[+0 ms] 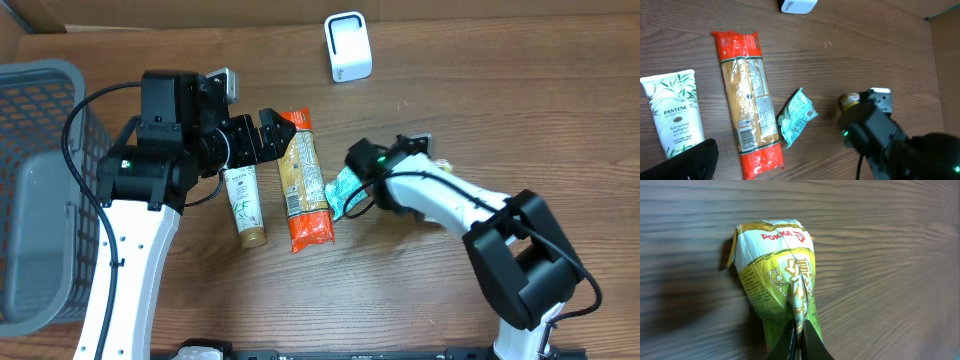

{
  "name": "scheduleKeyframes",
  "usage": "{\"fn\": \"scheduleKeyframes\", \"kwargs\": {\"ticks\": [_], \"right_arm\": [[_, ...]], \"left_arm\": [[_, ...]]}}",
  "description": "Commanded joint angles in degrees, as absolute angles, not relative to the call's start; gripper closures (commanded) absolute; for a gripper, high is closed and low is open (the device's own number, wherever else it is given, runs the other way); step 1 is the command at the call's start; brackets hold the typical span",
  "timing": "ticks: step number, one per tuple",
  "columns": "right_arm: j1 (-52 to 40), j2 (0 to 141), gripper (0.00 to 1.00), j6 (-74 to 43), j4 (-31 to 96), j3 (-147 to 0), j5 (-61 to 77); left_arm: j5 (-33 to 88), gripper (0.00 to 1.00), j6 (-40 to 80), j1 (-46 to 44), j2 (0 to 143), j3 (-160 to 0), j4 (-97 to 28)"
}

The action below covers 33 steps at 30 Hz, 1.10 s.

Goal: Scan the item barcode

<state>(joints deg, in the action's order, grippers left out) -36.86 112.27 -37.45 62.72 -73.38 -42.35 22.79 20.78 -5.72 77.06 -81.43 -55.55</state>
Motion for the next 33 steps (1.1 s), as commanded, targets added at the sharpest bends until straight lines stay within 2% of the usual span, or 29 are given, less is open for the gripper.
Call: {"fn": "scheduleKeyframes", "kwargs": {"ticks": [1, 4, 6, 12, 15, 19, 24, 28, 31, 32, 33], "right_arm": [[-40.3, 113.6, 0.9, -37.0, 62.4, -73.8, -37.5], [-41.9, 113.9, 0.8, -35.1, 62.2, -73.8, -31.9], [-43.1, 113.9, 0.69, -32.5, 61.7, -73.8, -27.4], [-44.8, 113.9, 0.45, -32.0, 60.9, -73.8, -20.8], [-44.6, 113.9, 0.44, -23.9, 59.3, -73.9, -12.4], [-43.4, 113.1, 0.52, -23.8, 60.8, -75.5, -8.6], [-39.9, 108.0, 0.51, -24.5, 61.4, -79.2, -4.8], [-34.7, 102.0, 0.43, -27.0, 63.1, -81.3, -4.9], [-28.6, 99.5, 0.32, -27.2, 65.4, -81.3, -4.8], [-26.2, 99.8, 0.25, -27.1, 66.8, -81.1, -4.7], [-25.1, 100.1, 0.24, -26.0, 67.1, -80.7, -3.6]], "left_arm": [[23.8, 0.0, 19.7, -6.0, 77.6, -82.7, -55.5], [23.8, 0.0, 19.7, -6.0, 77.6, -82.7, -55.5], [23.8, 0.01, 19.7, -6.0, 77.6, -82.7, -55.5], [23.8, 0.0, 19.7, -6.0, 77.6, -82.7, -55.5], [23.8, 0.01, 19.7, -6.0, 77.6, -82.7, -55.5], [23.8, 0.0, 19.7, -6.0, 77.6, -82.7, -55.5], [23.8, 0.0, 19.7, -6.0, 77.6, -82.7, -55.5], [23.8, 0.0, 19.7, -6.0, 77.6, -82.7, -55.5], [23.8, 0.01, 19.7, -6.0, 77.6, -82.7, -55.5], [23.8, 0.0, 19.7, -6.0, 77.6, -82.7, -55.5], [23.8, 0.0, 19.7, -6.0, 77.6, -82.7, -55.5]]}}
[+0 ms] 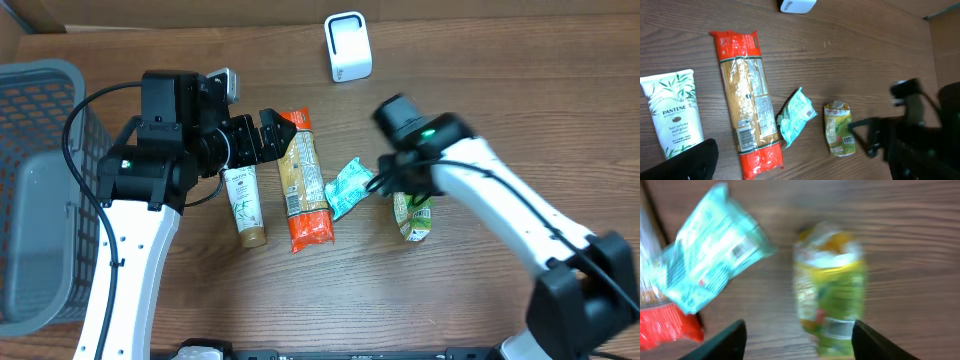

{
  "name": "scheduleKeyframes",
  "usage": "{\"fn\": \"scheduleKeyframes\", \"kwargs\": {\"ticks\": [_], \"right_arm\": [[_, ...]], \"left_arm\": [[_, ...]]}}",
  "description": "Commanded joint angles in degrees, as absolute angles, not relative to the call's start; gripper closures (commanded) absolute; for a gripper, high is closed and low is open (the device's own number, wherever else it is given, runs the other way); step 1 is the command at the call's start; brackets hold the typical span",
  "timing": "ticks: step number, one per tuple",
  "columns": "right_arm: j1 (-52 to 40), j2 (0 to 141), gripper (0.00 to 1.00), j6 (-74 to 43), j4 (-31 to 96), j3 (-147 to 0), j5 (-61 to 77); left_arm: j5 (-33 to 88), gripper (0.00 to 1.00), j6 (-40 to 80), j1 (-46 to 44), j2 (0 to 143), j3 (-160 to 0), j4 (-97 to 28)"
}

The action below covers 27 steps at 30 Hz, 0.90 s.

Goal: Scan the item barcode

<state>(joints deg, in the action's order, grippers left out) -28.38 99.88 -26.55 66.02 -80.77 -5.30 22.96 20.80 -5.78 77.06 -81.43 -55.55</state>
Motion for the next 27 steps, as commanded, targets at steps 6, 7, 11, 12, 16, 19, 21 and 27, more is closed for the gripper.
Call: {"fn": "scheduleKeyframes", "kwargs": {"ticks": [6, 7, 11, 12, 16, 19, 21, 27], "right_arm": [[-23.9, 101.3, 0.18, -23.7, 67.2, -76.5, 2.2], [-23.9, 101.5, 0.17, -23.7, 67.2, -75.6, 3.0], [-23.9, 101.8, 0.16, -23.7, 66.5, -71.4, 6.0], [-23.9, 101.8, 0.16, -23.7, 66.2, -70.6, 6.4], [-23.9, 101.8, 0.16, -23.7, 65.6, -68.3, 7.3], [-23.9, 101.8, 0.18, -23.7, 63.9, -67.7, 8.5], [-24.0, 101.8, 0.19, -23.7, 62.3, -67.0, 8.5], [-24.0, 101.8, 0.29, -23.7, 58.5, -62.8, 8.4]], "left_arm": [[23.8, 0.0, 19.7, -6.0, 77.6, -82.7, -55.5], [23.8, 0.0, 19.7, -6.0, 77.6, -82.7, -55.5], [23.8, 0.0, 19.7, -6.0, 77.6, -82.7, -55.5], [23.8, 0.0, 19.7, -6.0, 77.6, -82.7, -55.5], [23.8, 0.0, 19.7, -6.0, 77.6, -82.7, -55.5], [23.8, 0.0, 19.7, -6.0, 77.6, -82.7, -55.5], [23.8, 0.0, 19.7, -6.0, 77.6, -82.7, -55.5], [23.8, 0.0, 19.7, -6.0, 77.6, -82.7, -55.5]]}}
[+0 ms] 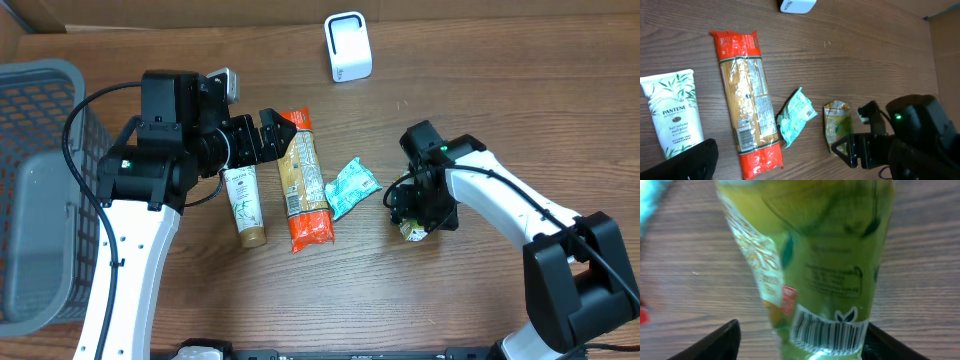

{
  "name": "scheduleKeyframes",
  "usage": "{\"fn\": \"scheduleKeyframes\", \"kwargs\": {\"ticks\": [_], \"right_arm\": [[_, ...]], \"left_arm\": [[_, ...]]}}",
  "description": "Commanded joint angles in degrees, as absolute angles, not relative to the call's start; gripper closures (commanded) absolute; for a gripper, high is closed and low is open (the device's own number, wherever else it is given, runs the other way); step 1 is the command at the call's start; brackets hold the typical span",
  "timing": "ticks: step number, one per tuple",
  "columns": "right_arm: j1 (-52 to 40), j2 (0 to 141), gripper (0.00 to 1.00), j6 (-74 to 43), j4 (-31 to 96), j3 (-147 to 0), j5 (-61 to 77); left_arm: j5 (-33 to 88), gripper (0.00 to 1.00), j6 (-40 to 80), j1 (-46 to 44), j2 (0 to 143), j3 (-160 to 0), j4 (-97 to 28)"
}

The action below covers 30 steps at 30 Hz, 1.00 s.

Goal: Scan the item barcode

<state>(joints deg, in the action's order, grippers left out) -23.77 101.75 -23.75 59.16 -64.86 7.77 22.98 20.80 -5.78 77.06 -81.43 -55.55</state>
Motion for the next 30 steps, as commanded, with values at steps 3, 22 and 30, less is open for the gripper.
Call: {"fn": "scheduleKeyframes", "kwargs": {"ticks": [3, 22, 30], "right_arm": [[-24.0, 101.8, 0.41, -23.7, 58.5, -62.5, 7.3], [-23.9, 100.0, 0.96, -17.0, 64.9, -66.2, -8.3], [-22.4, 98.7, 0.38, -15.9, 68.7, -76.0, -12.4]], "left_arm": [[23.8, 0.0, 19.7, -6.0, 77.6, -82.7, -55.5], [23.8, 0.0, 19.7, -6.0, 77.6, -82.7, -55.5], [23.8, 0.01, 19.7, -6.0, 77.6, -82.7, -55.5]]}}
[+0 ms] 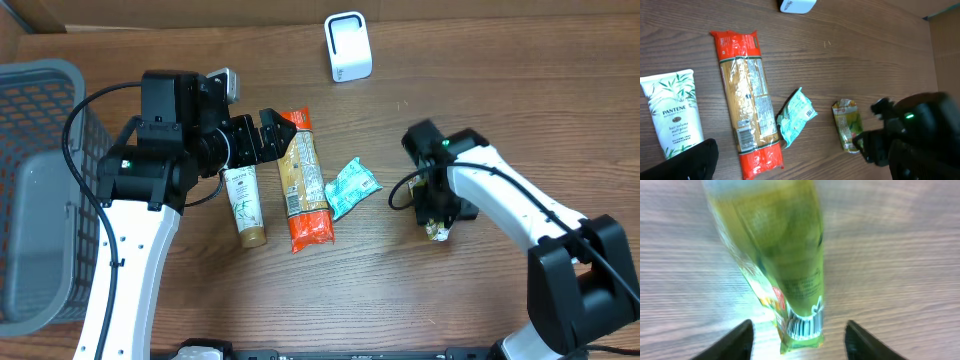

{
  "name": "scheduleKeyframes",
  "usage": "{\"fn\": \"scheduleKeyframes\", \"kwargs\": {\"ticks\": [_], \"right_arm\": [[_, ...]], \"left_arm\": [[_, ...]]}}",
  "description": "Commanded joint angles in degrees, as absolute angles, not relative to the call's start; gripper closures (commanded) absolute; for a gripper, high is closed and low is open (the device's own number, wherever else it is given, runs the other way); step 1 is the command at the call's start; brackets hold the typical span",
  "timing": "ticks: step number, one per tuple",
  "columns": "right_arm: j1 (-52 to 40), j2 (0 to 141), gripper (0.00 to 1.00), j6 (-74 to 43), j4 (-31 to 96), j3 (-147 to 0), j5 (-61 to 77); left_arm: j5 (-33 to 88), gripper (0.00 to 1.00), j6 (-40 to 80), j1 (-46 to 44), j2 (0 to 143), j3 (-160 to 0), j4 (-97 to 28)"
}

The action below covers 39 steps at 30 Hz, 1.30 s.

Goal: Scan the item barcode

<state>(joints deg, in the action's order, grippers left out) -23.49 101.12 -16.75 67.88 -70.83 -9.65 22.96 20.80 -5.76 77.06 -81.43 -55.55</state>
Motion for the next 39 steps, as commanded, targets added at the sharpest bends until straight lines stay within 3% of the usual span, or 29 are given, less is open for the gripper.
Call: {"fn": "scheduleKeyframes", "kwargs": {"ticks": [1, 3, 4, 9, 16, 23, 32, 35, 39], "right_arm": [[-22.1, 98.7, 0.37, -15.9, 69.1, -77.6, -12.4], [-21.7, 98.7, 0.27, -16.0, 68.6, -81.8, -11.9], [-21.6, 98.7, 0.26, -16.0, 67.5, -82.7, -11.5], [-20.4, 99.6, 0.33, -18.9, 58.2, -81.7, -10.3], [-16.2, 107.0, 0.33, -19.9, 53.7, -80.3, 1.9], [-15.3, 111.3, 0.32, -13.1, 57.3, -80.3, 16.8], [-21.9, 111.2, 0.35, 4.8, 74.1, -80.4, 28.2], [-22.2, 110.3, 0.43, 4.9, 76.0, -80.8, 29.9], [-20.1, 104.4, 0.43, 0.8, 76.7, -83.4, 29.3]], "left_arm": [[23.8, 0.0, 19.7, -6.0, 77.6, -82.7, -55.5], [23.8, 0.0, 19.7, -6.0, 77.6, -82.7, -55.5], [23.8, 0.0, 19.7, -6.0, 77.6, -82.7, -55.5], [23.8, 0.0, 19.7, -6.0, 77.6, -82.7, -55.5], [23.8, 0.0, 19.7, -6.0, 77.6, -82.7, -55.5], [23.8, 0.0, 19.7, -6.0, 77.6, -82.7, -55.5], [23.8, 0.01, 19.7, -6.0, 77.6, -82.7, -55.5], [23.8, 0.01, 19.7, -6.0, 77.6, -82.7, -55.5], [23.8, 0.0, 19.7, -6.0, 77.6, -82.7, -55.5]]}}
